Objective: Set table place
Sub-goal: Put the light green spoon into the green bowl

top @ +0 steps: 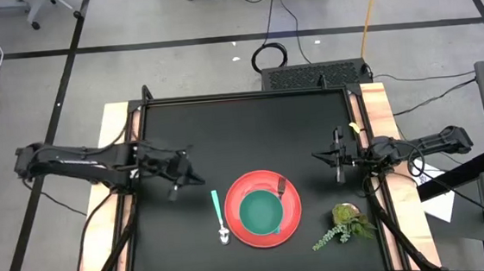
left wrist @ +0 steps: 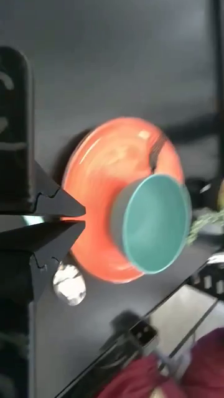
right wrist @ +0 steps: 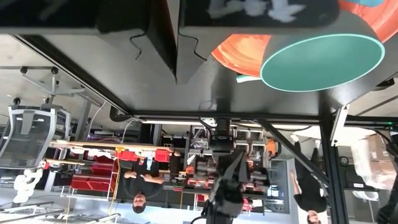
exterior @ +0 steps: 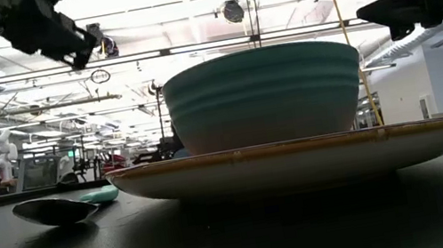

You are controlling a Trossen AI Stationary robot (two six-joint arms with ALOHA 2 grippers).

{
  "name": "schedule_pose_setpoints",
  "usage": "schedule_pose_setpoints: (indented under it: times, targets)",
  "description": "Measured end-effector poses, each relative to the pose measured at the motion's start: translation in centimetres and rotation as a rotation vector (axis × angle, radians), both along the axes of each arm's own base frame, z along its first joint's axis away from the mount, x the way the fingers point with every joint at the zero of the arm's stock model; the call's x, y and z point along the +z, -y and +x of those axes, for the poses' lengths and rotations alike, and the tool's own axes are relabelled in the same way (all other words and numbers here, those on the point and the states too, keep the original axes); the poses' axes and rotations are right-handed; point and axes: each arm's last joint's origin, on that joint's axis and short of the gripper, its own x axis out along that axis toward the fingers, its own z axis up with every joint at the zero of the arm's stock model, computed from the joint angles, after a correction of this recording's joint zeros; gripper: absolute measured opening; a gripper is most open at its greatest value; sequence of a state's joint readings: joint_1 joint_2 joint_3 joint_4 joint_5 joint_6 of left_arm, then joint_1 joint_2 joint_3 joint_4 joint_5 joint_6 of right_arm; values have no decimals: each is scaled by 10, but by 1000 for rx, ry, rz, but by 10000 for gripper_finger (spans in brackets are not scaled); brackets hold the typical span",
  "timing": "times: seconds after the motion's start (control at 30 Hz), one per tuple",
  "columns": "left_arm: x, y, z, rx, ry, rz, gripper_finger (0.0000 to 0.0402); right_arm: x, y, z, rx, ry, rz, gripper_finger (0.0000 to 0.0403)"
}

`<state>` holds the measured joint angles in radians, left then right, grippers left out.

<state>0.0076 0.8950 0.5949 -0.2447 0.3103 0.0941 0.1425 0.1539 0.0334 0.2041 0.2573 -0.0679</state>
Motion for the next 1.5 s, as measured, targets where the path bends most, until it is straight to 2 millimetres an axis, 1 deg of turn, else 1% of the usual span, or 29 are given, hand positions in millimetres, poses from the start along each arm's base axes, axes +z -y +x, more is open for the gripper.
schedule_pose_setpoints:
  times: [0.17,0.27,0.43,0.63,0.8,0.97,1.1,1.17,1.23,1.37,1.5]
  targets:
    - [-17,6,15,-86,-113,-136,26,0,0,0,0,0,0,0]
    - [-26,13,25,-132,-151,-182,26,0,0,0,0,0,0,0]
    - [-39,26,39,-198,-163,-168,26,0,0,0,0,0,0,0]
    - [-52,43,51,-257,-161,-170,26,-1,0,0,0,-6,0,0]
    - [-63,53,56,-313,-162,-102,26,-1,0,0,0,-7,0,0]
    - [-72,56,56,-260,-176,51,26,-1,0,0,0,-12,-1,0]
    - [-74,56,56,-247,-171,93,29,-2,0,0,0,-16,-2,0]
    - [-74,56,57,-240,-168,109,40,-2,0,0,0,-16,-2,0]
    - [-74,56,56,-241,-173,116,58,-2,0,0,0,-16,-1,0]
    - [-75,59,55,-271,-167,140,113,-2,0,0,0,-17,-2,0]
    - [-75,64,54,-305,-141,204,169,-2,0,0,0,-17,-3,0]
